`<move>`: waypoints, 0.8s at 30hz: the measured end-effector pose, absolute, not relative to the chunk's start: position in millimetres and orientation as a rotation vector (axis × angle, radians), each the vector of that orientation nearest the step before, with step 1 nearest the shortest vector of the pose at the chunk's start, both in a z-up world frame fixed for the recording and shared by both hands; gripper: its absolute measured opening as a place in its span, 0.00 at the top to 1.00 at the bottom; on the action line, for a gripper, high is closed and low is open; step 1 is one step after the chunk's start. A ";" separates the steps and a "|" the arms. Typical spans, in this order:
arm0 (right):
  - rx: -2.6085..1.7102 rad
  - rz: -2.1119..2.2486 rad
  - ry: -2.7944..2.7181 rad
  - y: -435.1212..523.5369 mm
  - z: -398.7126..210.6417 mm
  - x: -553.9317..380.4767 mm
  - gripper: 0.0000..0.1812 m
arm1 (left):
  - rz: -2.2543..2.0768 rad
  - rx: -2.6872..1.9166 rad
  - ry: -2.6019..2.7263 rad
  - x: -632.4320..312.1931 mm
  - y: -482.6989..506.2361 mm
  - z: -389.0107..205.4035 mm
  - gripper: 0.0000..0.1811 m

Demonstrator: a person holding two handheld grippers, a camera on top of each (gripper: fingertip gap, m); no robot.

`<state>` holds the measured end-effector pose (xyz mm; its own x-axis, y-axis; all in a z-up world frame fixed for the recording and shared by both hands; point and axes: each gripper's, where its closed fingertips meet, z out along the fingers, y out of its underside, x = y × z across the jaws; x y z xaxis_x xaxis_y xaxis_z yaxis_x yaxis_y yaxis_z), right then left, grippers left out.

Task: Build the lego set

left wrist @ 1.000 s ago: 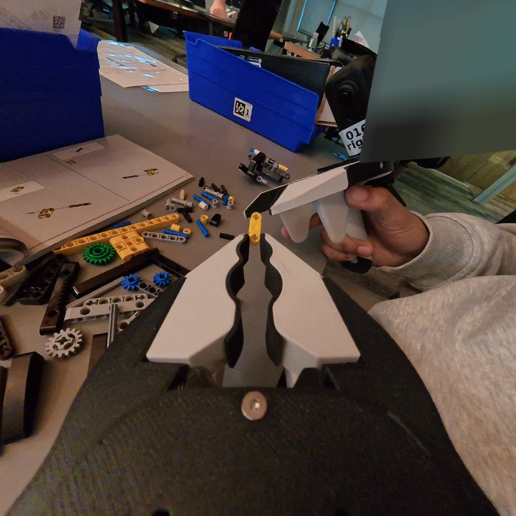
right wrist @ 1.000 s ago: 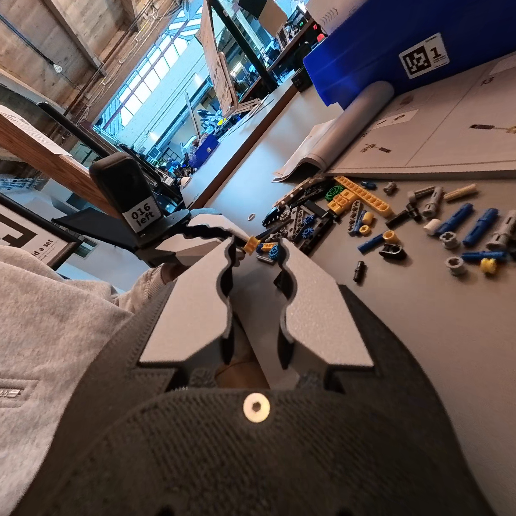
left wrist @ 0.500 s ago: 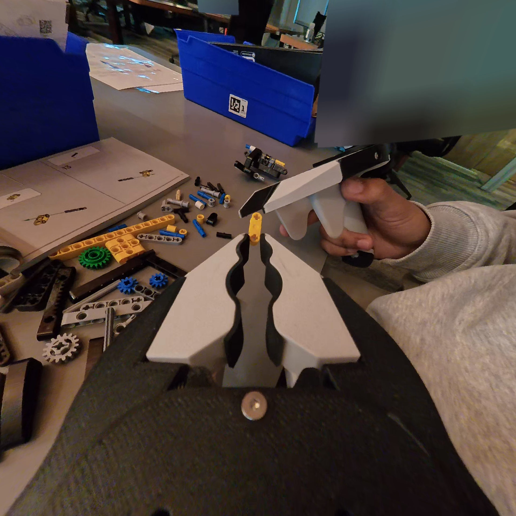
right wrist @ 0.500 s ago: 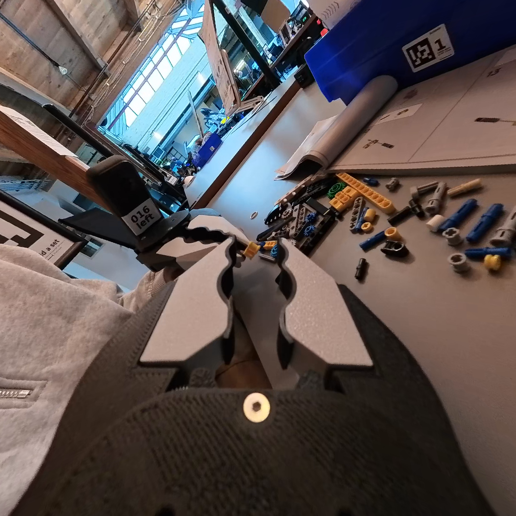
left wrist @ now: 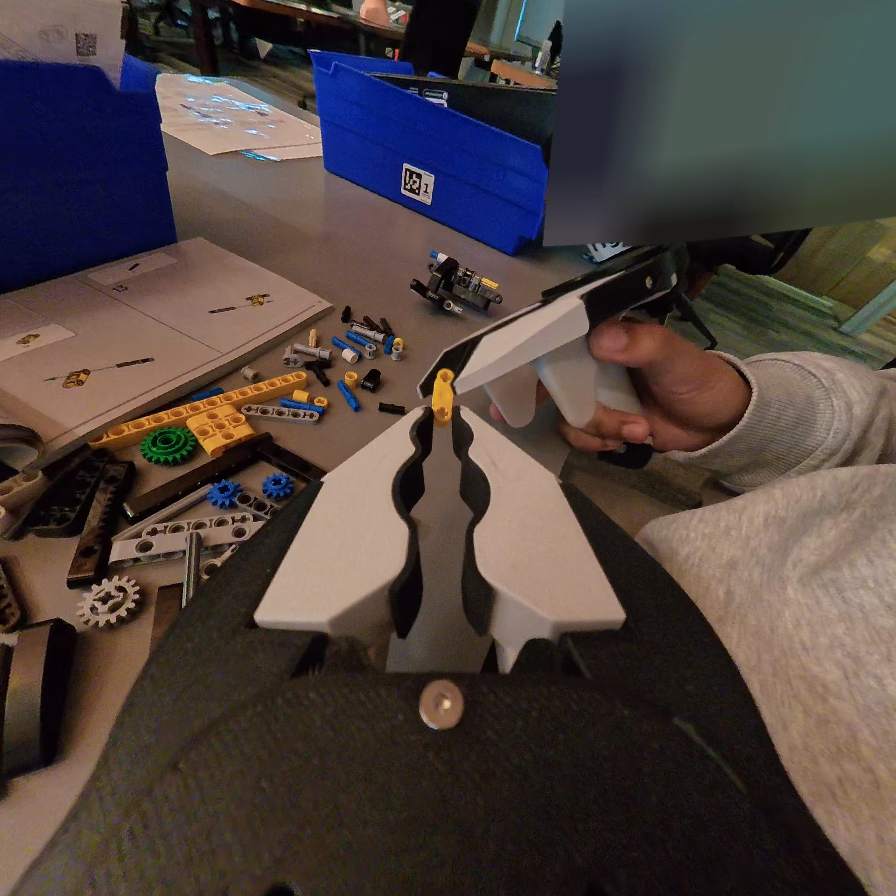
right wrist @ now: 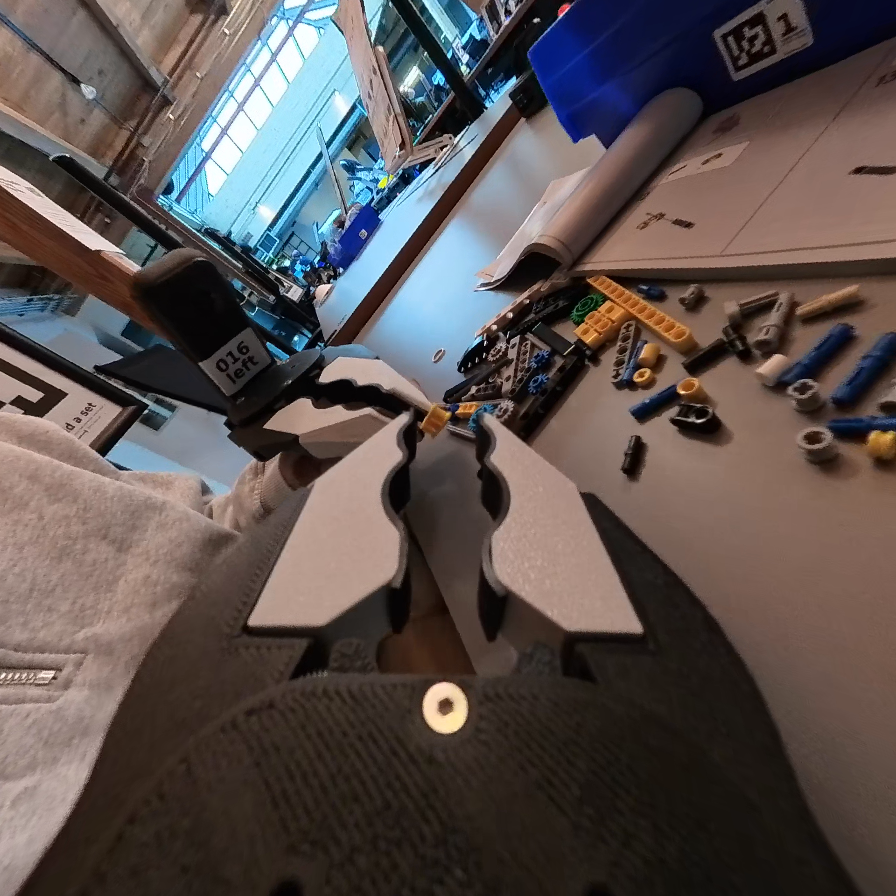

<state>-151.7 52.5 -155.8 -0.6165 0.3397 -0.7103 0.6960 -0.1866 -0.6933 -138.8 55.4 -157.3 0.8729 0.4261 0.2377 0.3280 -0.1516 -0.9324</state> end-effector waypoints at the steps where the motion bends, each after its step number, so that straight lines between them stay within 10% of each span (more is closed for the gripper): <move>1: 1.197 -1.867 1.805 50.8 -156.4 -150.5 0.89 | 0.095 -1.755 -0.575 -138.6 55.5 -157.3 0.96; 24: 0.953 -2.079 1.686 50.3 -117.9 -137.8 0.97 | -0.544 -1.361 -0.677 -127.9 50.0 -116.7 0.85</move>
<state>-137.8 50.3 -117.9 -0.7352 0.1729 -0.6555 0.6055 -0.2673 -0.7496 -127.9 50.0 -116.7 0.6983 0.0321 0.7151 0.7053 0.1399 -0.6950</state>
